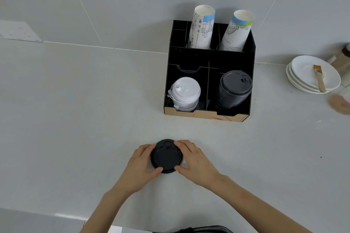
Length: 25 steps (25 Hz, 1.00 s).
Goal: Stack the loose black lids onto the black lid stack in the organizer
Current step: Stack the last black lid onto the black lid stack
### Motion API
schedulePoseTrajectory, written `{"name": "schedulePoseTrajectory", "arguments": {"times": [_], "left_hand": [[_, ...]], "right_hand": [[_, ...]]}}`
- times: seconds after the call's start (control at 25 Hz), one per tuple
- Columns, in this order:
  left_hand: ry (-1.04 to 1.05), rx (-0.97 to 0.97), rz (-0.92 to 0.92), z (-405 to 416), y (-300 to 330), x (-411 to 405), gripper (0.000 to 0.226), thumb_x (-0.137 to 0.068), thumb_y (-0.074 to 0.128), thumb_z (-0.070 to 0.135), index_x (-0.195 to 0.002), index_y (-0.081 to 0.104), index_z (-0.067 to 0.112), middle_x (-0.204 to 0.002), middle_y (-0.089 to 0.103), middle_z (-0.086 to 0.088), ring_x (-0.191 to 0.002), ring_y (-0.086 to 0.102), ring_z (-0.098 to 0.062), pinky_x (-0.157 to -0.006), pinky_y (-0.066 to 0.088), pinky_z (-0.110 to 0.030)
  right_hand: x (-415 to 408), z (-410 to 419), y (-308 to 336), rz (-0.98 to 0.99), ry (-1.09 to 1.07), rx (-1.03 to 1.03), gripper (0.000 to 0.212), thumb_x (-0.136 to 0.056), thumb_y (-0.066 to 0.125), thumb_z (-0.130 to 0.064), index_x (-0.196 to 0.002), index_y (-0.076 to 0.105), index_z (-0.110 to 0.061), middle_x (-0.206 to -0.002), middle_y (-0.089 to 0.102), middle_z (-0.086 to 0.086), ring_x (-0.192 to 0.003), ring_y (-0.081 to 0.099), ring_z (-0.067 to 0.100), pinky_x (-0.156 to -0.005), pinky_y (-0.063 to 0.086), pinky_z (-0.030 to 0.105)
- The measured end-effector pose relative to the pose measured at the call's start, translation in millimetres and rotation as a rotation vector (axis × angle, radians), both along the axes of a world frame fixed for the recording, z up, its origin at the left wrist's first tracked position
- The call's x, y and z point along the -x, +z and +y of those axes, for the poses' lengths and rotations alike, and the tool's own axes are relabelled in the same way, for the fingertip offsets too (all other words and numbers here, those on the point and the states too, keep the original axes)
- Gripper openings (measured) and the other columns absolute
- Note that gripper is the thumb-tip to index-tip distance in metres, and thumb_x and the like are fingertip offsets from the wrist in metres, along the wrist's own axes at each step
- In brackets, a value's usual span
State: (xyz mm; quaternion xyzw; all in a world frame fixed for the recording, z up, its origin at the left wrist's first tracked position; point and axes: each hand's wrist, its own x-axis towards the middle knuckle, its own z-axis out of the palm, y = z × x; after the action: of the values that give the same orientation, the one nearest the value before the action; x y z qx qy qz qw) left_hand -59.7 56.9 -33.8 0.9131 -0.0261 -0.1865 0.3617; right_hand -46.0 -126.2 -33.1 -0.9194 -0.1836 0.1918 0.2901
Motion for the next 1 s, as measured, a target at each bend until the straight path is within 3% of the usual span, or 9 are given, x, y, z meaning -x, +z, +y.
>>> {"name": "schedulePoseTrajectory", "arguments": {"times": [0.36, 0.64, 0.76, 0.88, 1.0], "left_hand": [[-0.112, -0.014, -0.089, -27.2, 21.3, -20.4, 0.092, -0.06, 0.05, 0.06, -0.137, 0.02, 0.019, -0.141, 0.028, -0.001, -0.129, 0.025, -0.015, -0.103, 0.019, -0.018], [-0.214, 0.02, -0.214, -58.5, 53.8, -62.4, 0.078, -0.075, 0.067, 0.035, -0.136, 0.024, 0.017, -0.14, 0.027, -0.002, -0.128, 0.027, -0.014, -0.101, 0.02, -0.016], [-0.254, 0.027, -0.243, -73.6, 71.7, -84.3, 0.073, -0.075, 0.068, 0.03, -0.135, 0.027, 0.018, -0.132, 0.031, 0.0, -0.12, 0.036, -0.014, -0.101, 0.03, -0.022], [-0.28, 0.042, -0.262, -88.9, 87.0, -105.3, 0.067, -0.075, 0.067, 0.03, -0.131, 0.033, 0.02, -0.125, 0.035, 0.003, -0.108, 0.037, -0.008, -0.096, 0.032, -0.023], [-0.3, 0.062, -0.29, -103.9, 96.4, -123.4, 0.061, -0.077, 0.066, 0.028, -0.13, 0.036, 0.018, -0.13, 0.037, 0.0, -0.116, 0.037, -0.011, -0.095, 0.025, -0.017]], "right_hand": [[-2.5, -24.8, 17.2, -0.084, -0.115, -0.118, 0.056, -0.083, 0.057, -0.024, -0.132, 0.031, -0.016, -0.14, 0.035, 0.001, -0.127, 0.034, 0.018, -0.109, 0.031, 0.03], [-21.4, -55.9, 43.5, -0.245, -0.271, -0.184, 0.054, -0.079, 0.064, -0.023, -0.126, 0.039, -0.014, -0.131, 0.044, 0.004, -0.12, 0.041, 0.021, -0.105, 0.035, 0.032], [-33.5, -68.9, 55.8, -0.296, -0.333, -0.21, 0.053, -0.078, 0.063, -0.026, -0.124, 0.042, -0.012, -0.129, 0.045, 0.007, -0.118, 0.044, 0.022, -0.103, 0.039, 0.034], [-45.9, -82.5, 69.4, -0.339, -0.401, -0.238, 0.052, -0.078, 0.066, -0.021, -0.123, 0.043, -0.01, -0.127, 0.046, 0.008, -0.116, 0.046, 0.019, -0.099, 0.037, 0.025], [-58.7, -94.5, 78.0, -0.394, -0.454, -0.229, 0.051, -0.077, 0.067, -0.018, -0.122, 0.044, -0.008, -0.125, 0.047, 0.01, -0.114, 0.047, 0.019, -0.095, 0.033, 0.017]]}}
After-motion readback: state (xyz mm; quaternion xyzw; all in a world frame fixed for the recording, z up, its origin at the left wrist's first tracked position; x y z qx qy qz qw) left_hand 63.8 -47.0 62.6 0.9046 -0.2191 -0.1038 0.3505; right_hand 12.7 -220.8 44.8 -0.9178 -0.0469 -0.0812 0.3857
